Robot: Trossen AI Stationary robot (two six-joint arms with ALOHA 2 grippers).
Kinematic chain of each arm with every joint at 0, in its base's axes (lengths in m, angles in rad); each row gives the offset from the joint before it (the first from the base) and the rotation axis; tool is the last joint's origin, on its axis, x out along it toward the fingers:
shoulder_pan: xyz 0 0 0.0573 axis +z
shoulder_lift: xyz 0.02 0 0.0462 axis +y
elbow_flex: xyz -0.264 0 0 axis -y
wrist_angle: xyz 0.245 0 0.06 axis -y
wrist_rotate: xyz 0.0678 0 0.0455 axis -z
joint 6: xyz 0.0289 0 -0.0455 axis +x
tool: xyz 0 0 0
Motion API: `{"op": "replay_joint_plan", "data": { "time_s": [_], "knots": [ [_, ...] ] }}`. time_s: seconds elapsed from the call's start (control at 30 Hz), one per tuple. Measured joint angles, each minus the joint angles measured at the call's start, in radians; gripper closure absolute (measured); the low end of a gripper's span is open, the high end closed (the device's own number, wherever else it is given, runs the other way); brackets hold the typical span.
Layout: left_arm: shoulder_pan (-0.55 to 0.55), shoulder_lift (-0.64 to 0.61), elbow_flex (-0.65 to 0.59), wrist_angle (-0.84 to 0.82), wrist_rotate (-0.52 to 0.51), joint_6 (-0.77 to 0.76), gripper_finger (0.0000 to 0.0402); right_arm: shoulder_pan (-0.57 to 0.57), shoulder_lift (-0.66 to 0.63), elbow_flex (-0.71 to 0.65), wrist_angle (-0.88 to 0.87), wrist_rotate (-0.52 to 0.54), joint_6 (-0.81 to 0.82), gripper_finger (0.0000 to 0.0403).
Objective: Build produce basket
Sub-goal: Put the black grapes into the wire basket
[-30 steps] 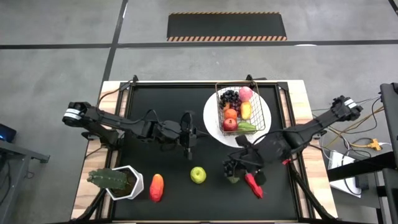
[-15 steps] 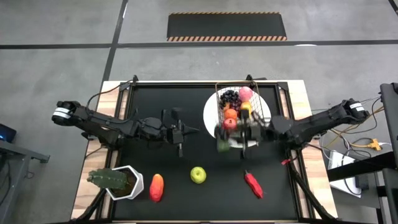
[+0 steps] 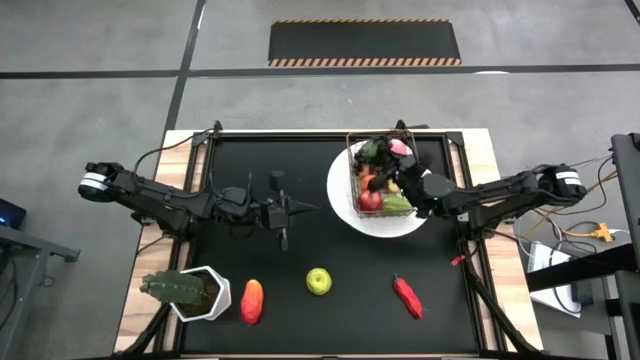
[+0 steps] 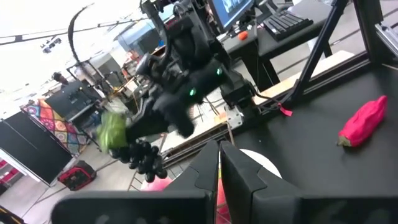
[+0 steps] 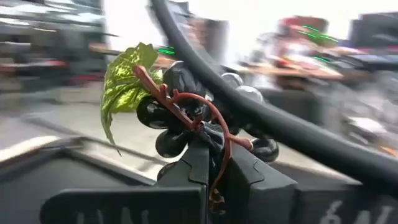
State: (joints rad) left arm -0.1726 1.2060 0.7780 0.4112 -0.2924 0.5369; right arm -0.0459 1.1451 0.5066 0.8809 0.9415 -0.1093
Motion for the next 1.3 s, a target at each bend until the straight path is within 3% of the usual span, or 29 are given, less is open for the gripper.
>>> {"op": "replay_joint_plan", "data": {
  "time_s": [0.13,0.43,1.0,1.3],
  "knots": [
    [0.0,0.001,0.0,-0.001,0.0,0.0,0.0402,-0.015,0.064,-0.003,-0.012,0.202,0.093,0.0392],
    [0.0,0.001,0.0,-0.005,0.0,-0.001,0.0402,-0.005,0.197,0.038,-0.016,0.486,0.087,0.0391],
    [0.0,0.002,0.0,-0.034,0.0,-0.002,0.0402,0.018,0.464,0.04,-0.015,0.513,0.385,0.039],
    [0.0,0.002,0.0,-0.033,0.0,-0.002,0.0402,0.018,0.478,0.045,-0.011,0.527,0.351,0.0366]
  ]
}}
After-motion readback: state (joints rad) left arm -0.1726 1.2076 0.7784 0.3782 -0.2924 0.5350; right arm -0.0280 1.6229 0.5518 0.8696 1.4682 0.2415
